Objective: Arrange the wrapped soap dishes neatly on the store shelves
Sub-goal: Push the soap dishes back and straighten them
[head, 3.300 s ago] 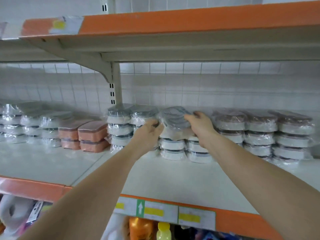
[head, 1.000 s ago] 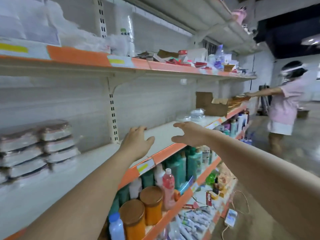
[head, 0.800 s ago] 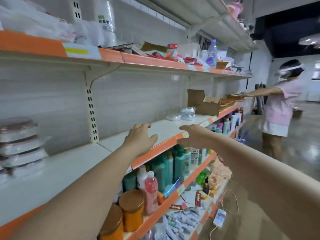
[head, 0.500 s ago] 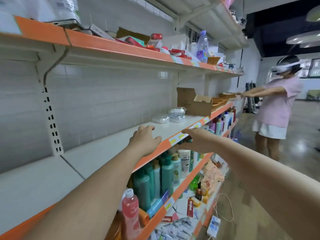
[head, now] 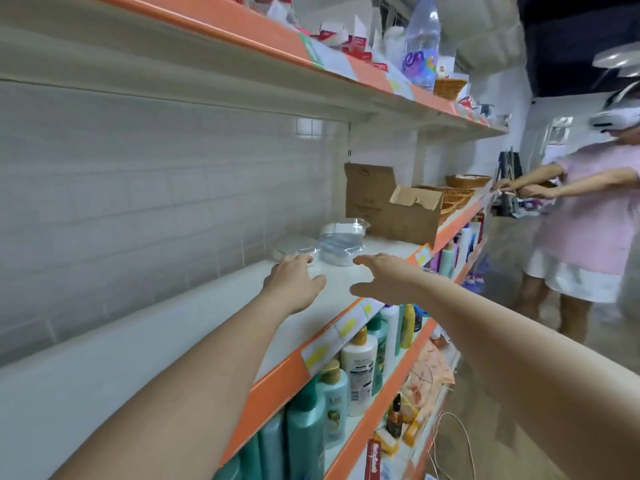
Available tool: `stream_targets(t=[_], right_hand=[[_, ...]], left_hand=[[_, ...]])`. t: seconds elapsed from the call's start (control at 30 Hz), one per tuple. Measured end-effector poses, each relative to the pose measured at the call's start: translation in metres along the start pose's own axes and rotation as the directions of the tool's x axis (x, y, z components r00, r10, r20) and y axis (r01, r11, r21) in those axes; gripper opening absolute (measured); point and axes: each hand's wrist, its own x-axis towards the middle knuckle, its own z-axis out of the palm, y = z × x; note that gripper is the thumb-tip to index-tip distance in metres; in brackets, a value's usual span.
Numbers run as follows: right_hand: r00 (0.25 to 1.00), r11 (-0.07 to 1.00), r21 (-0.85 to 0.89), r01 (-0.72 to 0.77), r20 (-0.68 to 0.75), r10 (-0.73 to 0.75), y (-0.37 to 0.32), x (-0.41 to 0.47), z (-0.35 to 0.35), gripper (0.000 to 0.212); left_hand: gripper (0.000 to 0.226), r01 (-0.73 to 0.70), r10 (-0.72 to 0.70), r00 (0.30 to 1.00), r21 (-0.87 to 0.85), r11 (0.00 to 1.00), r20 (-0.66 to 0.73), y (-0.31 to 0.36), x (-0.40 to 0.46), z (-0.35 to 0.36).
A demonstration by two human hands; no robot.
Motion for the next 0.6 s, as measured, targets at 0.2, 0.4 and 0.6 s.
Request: stream_targets(t=[0.2,0.4,0.6], right_hand=[[0.998,0.998,0.042,0.042,-0.039,-0.04,0.056,0.118,0.033,0.059],[0.98,0.992,0.087,0.095,-0.184,-0.078,0.091,0.217,0.054,0.064],[0.975,0.974,0.208,0.09,-0.22,-0.043,0.1,0.261,0.084,0.069]], left_hand=[[0.052,0.113,-0.109,0.992,0.078,0.99,-0.059,-0.006,0.087,0.039],[0.055,0.259,-0.244,0.963,0.148,0.954,-0.111,-0.004,0.171,0.071],[0.064,0.342,-0.317,0.937,0.203,0.918,-0.145,-0.008,0.224,0.086]])
